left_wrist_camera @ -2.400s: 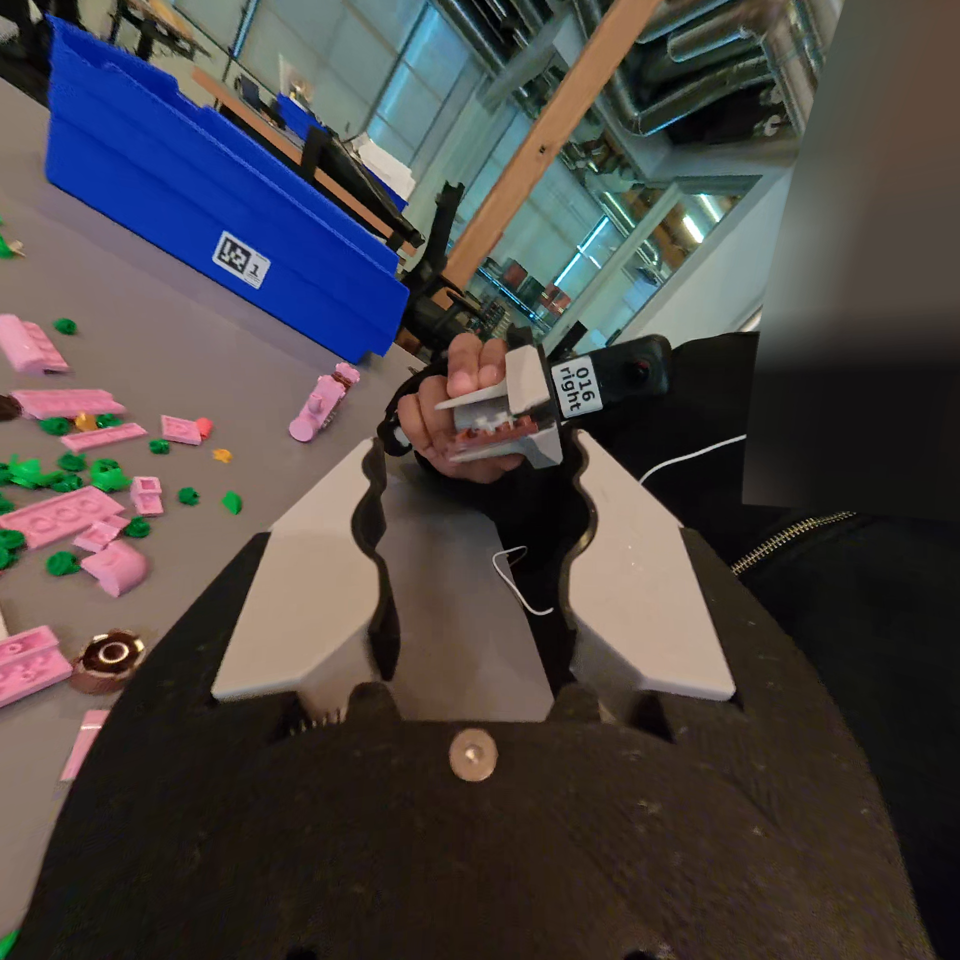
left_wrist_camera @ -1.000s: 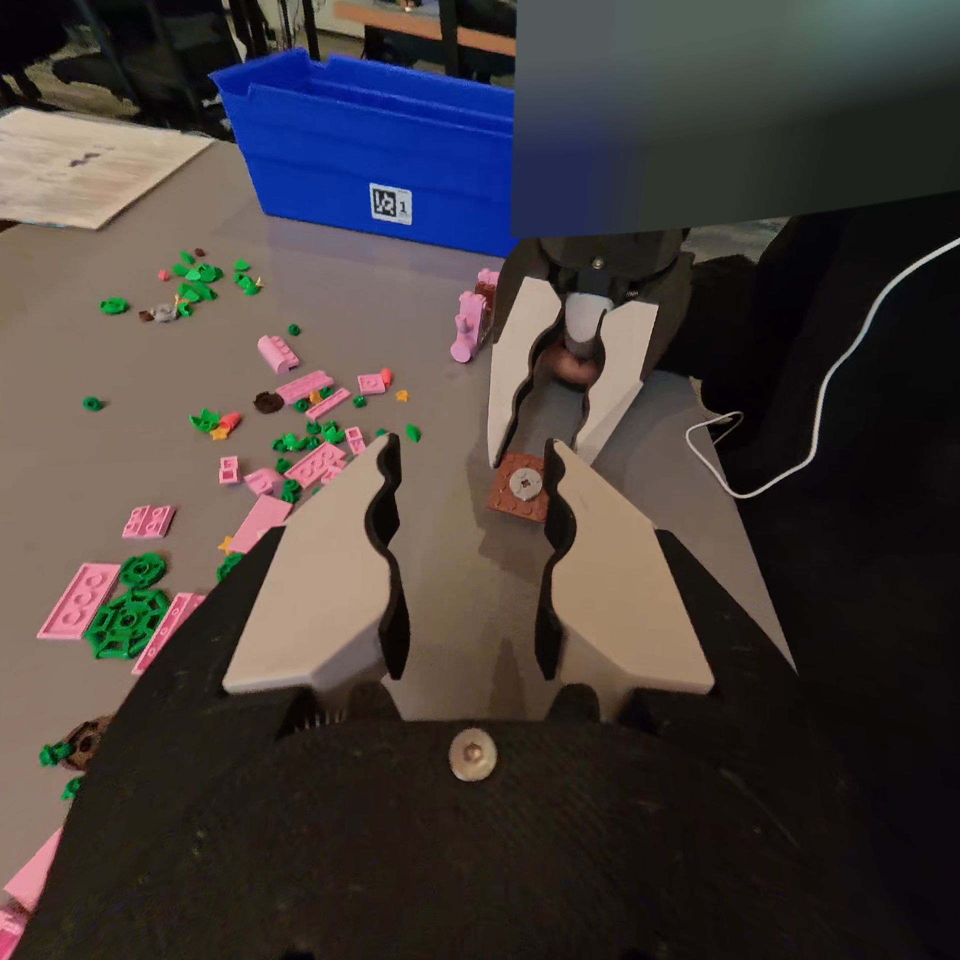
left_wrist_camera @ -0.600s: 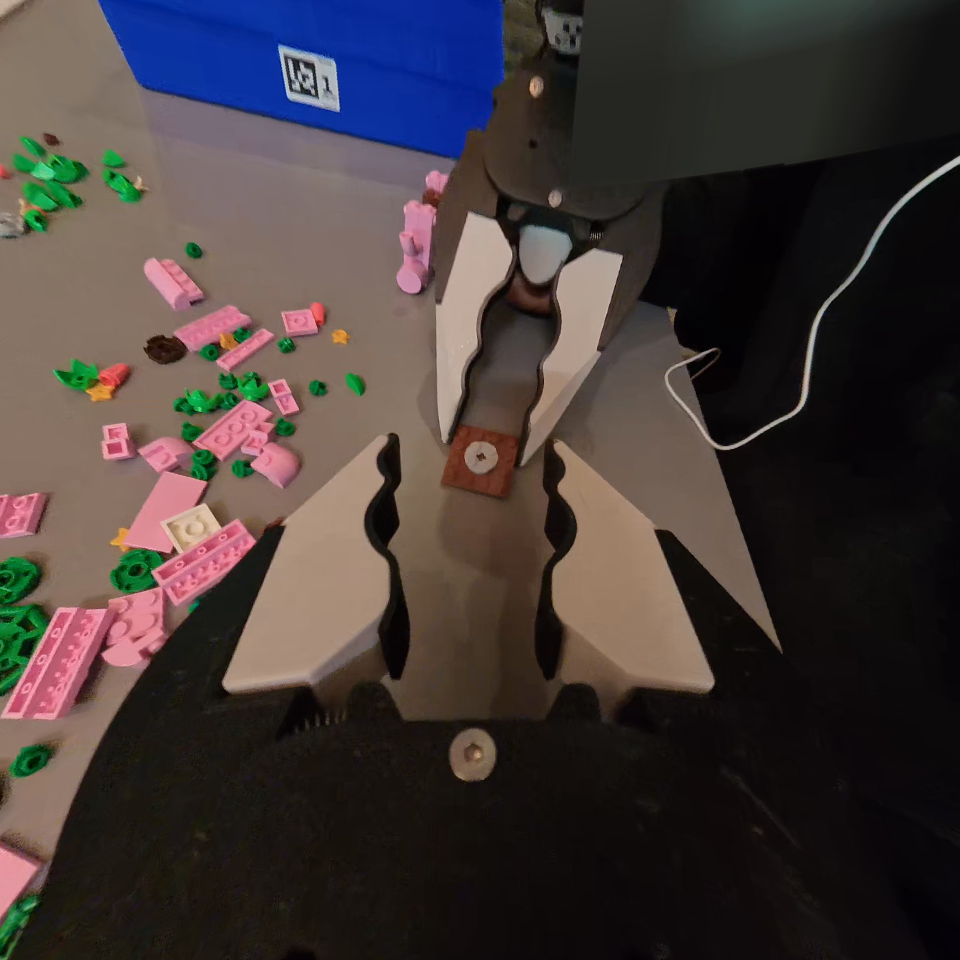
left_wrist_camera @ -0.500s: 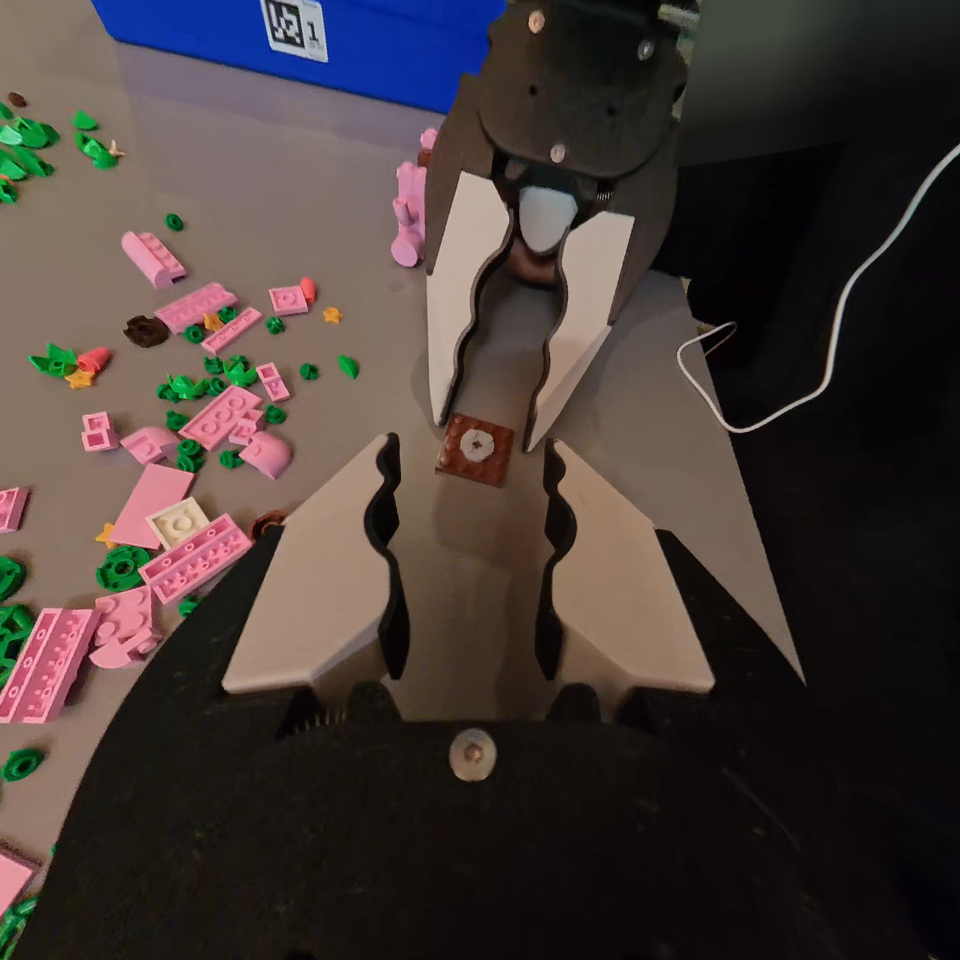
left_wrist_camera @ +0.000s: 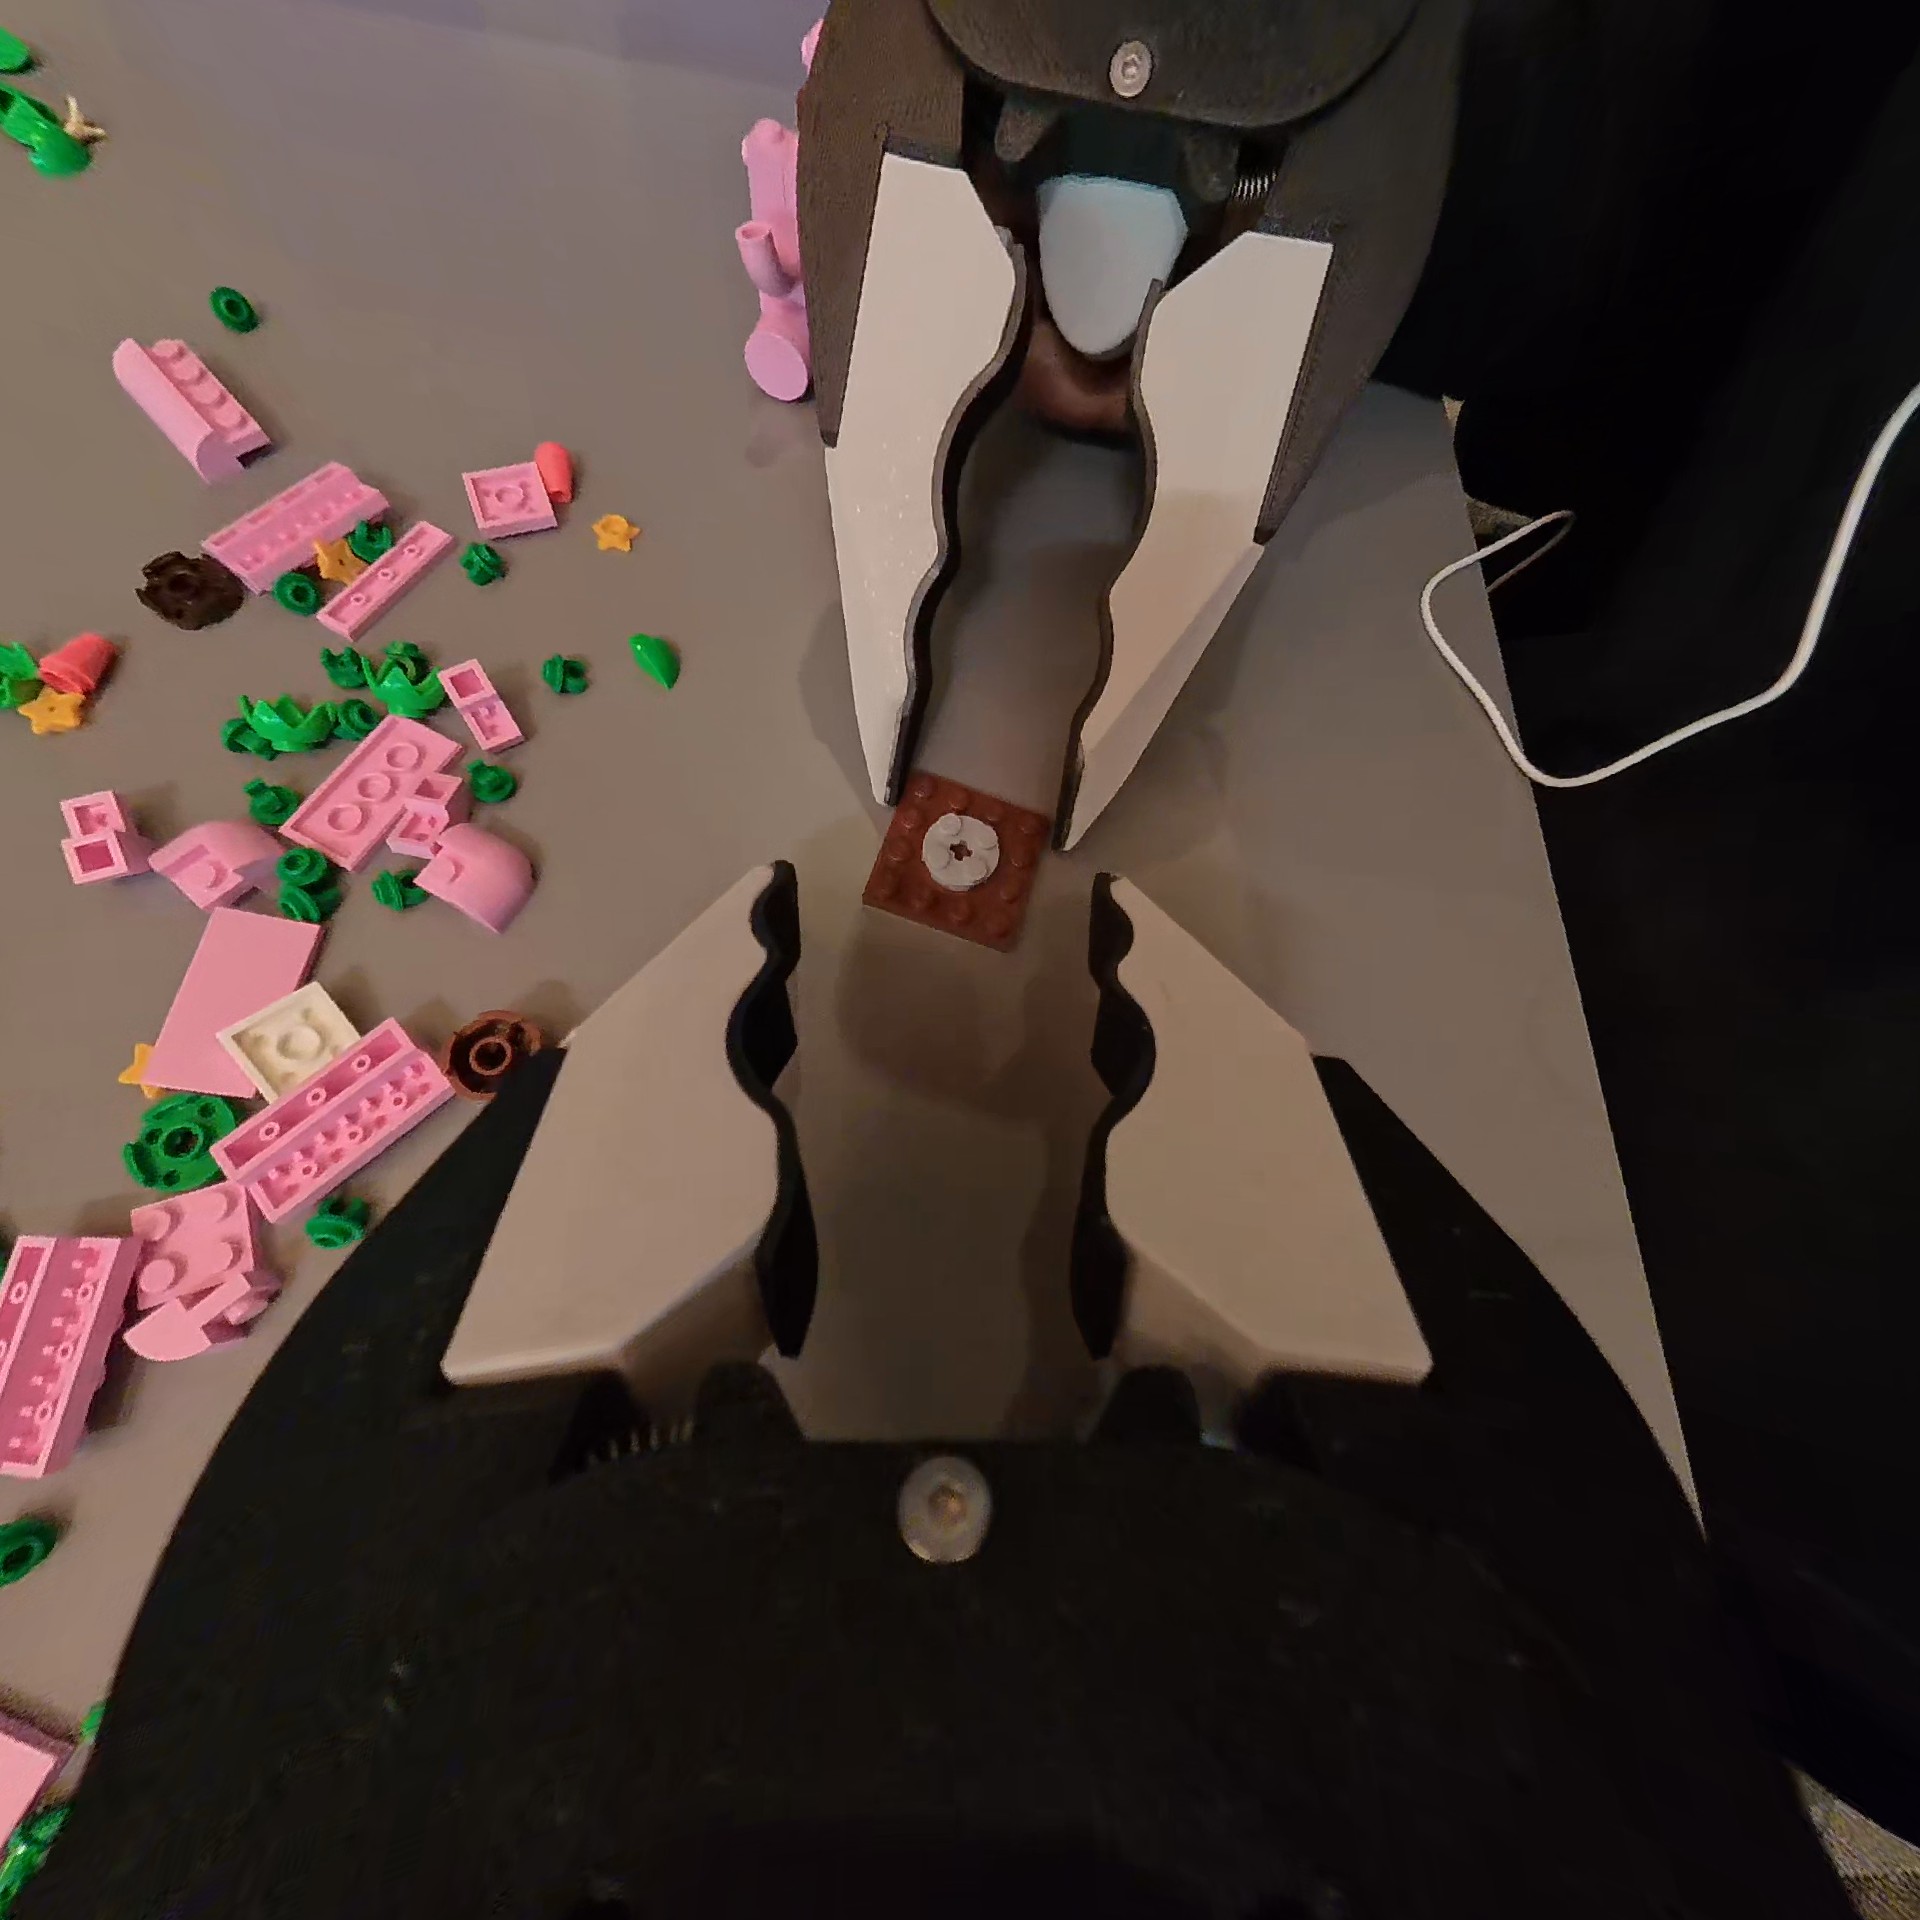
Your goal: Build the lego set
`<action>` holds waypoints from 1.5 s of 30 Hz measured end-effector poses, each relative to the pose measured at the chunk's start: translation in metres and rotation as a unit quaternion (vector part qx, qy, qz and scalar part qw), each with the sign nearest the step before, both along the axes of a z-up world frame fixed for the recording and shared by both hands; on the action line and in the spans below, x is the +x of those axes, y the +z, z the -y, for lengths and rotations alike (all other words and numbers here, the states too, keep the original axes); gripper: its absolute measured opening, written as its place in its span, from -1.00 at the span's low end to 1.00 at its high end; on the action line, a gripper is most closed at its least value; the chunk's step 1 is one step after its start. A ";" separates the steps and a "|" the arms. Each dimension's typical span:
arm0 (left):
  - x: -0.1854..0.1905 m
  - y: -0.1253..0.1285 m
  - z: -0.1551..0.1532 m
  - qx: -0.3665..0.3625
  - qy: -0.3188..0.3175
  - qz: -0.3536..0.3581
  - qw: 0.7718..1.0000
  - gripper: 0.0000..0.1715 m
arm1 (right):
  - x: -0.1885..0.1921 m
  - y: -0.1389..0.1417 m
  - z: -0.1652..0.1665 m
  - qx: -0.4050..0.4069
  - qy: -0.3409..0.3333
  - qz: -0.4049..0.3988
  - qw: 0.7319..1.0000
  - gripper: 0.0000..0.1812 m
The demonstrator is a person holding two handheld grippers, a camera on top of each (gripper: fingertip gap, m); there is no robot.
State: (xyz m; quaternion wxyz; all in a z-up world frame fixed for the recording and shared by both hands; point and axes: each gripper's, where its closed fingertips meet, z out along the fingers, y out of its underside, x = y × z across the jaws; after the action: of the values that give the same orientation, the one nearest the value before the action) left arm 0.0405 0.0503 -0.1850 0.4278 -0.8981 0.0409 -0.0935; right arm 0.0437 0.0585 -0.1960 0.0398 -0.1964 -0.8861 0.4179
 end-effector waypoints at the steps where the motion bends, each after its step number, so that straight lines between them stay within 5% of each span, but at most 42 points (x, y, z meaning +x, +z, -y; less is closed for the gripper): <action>1: 0.000 -0.001 0.000 -0.003 0.000 0.000 1.000 -0.36 | 0.000 0.000 0.000 0.000 0.000 0.000 1.000 -0.64; 45: 0.001 -0.010 0.008 -0.032 -0.009 0.000 0.999 -0.53 | -0.011 -0.001 -0.003 0.017 -0.022 -0.027 0.999 -0.67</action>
State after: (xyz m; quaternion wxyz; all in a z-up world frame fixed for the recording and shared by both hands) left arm 0.0413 0.0428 -0.1947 0.3981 -0.9109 0.0457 -0.0986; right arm 0.0328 0.0614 -0.1973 0.0764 -0.2041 -0.8869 0.4073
